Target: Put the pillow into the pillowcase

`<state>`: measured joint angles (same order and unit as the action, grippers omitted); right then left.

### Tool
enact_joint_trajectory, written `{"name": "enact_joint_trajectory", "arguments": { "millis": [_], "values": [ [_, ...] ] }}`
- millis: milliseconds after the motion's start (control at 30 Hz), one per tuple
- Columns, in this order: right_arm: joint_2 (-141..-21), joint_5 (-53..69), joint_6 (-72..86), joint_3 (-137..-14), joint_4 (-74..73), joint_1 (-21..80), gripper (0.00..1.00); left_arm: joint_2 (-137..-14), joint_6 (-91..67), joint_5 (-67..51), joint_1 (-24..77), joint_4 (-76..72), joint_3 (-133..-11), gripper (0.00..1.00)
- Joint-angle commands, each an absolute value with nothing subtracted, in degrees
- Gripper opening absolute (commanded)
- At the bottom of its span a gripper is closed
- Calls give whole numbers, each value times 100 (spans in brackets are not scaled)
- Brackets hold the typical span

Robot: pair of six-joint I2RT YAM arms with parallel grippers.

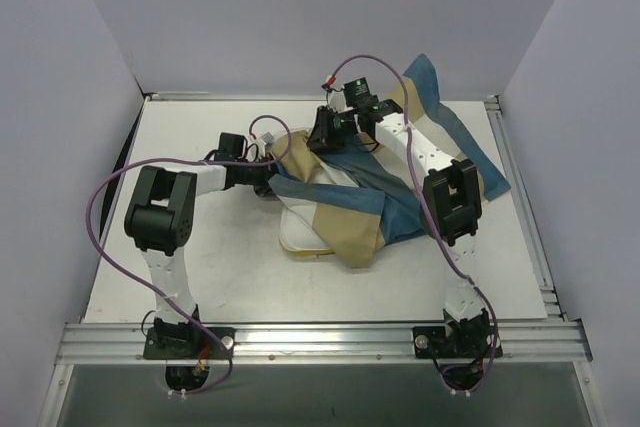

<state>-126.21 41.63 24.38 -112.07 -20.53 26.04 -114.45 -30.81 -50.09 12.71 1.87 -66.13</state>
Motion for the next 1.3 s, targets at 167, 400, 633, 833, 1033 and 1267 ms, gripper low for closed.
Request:
{"name": "enact_joint_trajectory", "arguments": {
  "millis": [167,400,633,833,1033,1267],
  "values": [
    [-12911,5080,3331,-11276,-1872,2663,0,-11136,-3542,-5388,1222,-940,-6425,0],
    [-12104,5318,2316,-11031,-2599,2585,84,-11092,-4096,-5388,801,-1389,-6188,22],
    [-10146,3703,618,-9722,-4690,1021,83,-9707,-3341,-4959,501,-230,-5215,56],
    [-9343,2303,-210,-8026,-5124,844,76,-8789,-3331,-4492,755,-105,-4228,67],
    [-9517,1855,-132,-7383,-4528,1098,75,-9245,-3726,-4316,1519,-649,-4166,69],
    [-10116,1880,0,-7558,-4184,1730,23,-10028,-4192,-4280,1951,-1353,-4394,63]
  ]
}}
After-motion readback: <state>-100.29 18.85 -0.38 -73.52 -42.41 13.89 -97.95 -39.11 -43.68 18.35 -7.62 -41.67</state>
